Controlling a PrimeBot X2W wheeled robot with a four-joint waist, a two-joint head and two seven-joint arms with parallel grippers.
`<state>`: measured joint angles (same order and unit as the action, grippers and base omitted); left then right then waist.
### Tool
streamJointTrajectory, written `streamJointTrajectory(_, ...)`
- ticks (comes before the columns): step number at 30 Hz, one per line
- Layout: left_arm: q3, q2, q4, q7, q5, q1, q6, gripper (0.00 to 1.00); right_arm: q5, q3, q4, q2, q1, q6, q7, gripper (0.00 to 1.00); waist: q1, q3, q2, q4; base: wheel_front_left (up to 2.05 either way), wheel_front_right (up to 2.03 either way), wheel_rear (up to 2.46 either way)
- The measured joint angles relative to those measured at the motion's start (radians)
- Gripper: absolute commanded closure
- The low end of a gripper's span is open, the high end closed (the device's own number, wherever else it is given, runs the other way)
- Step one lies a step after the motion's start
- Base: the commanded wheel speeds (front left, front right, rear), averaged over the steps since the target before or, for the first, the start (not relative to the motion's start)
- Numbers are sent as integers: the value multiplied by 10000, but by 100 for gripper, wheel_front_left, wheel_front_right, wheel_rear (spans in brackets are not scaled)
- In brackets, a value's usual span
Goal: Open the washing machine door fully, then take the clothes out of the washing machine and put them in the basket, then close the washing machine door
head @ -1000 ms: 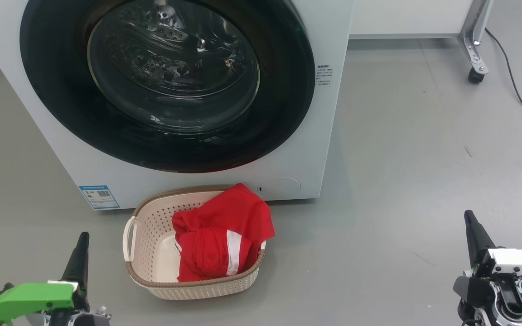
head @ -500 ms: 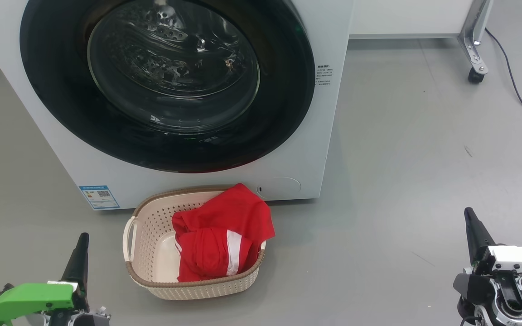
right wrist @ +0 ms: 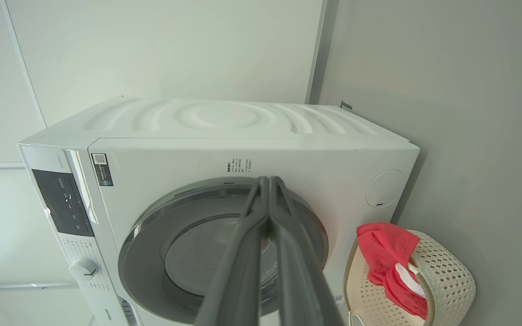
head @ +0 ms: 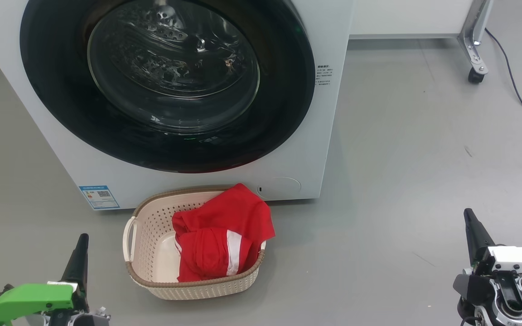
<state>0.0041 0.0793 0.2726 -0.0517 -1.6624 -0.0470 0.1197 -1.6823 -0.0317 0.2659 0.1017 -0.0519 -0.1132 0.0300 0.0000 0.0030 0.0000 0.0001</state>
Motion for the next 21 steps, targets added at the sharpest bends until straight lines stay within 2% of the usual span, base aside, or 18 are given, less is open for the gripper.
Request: streamJointTrajectory(21,23,0,40,0,0,-11,2,100,0,-25,48,-4,-9,-19,2,100,0,-2,0,0,0,0,0)
